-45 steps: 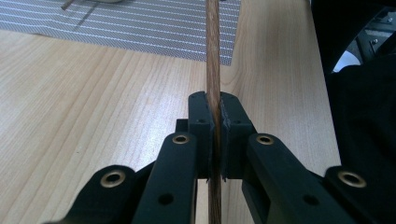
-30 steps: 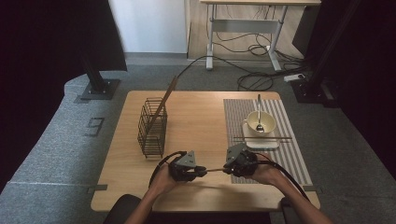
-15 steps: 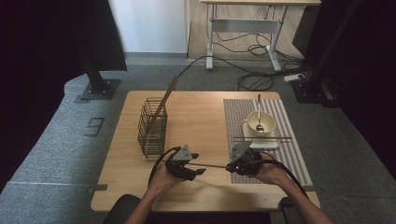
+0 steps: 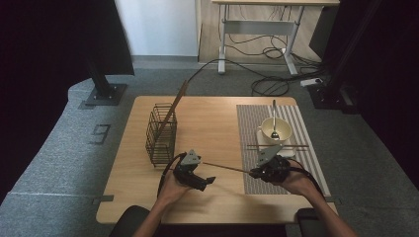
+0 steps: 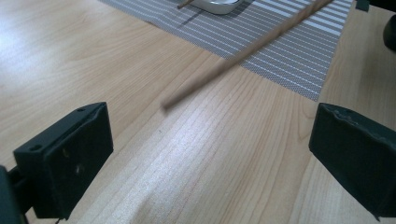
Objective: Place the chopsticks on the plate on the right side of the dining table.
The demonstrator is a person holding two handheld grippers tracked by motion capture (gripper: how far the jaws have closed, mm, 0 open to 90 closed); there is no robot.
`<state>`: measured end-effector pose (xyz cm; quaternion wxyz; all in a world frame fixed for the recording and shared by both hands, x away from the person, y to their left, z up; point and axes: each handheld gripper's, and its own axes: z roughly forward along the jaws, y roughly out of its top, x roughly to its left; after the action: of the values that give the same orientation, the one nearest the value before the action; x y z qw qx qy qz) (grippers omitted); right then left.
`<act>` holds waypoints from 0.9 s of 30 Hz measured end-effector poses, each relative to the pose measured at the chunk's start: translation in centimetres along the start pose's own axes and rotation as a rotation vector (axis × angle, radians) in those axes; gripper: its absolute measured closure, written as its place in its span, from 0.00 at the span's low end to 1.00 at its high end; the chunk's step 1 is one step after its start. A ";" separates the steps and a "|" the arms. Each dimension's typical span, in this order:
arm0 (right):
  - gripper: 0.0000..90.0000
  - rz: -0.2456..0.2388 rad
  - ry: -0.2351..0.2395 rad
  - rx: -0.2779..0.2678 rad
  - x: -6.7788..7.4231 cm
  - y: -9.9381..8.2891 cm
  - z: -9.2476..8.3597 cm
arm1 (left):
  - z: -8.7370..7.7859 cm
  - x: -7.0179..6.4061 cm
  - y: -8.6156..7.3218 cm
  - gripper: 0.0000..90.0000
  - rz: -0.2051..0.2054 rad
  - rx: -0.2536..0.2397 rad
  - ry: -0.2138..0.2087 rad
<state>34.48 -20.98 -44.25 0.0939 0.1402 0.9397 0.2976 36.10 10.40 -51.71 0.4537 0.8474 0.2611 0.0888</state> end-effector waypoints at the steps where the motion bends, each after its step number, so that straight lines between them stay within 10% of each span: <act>1: 0.92 0.006 -0.002 -0.002 -0.1 -0.1 -0.1 | 0.1 0.0 -0.1 0.00 -0.002 0.001 0.002; 27: 0.92 0.273 -0.175 -0.028 -5.0 -6.1 -2.3 | 3.8 -0.8 -2.0 0.00 0.050 0.210 0.031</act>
<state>37.38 -28.56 -45.49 0.1359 0.2904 0.8959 0.3074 36.10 8.17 -55.46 0.3562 0.8949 0.2548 0.0854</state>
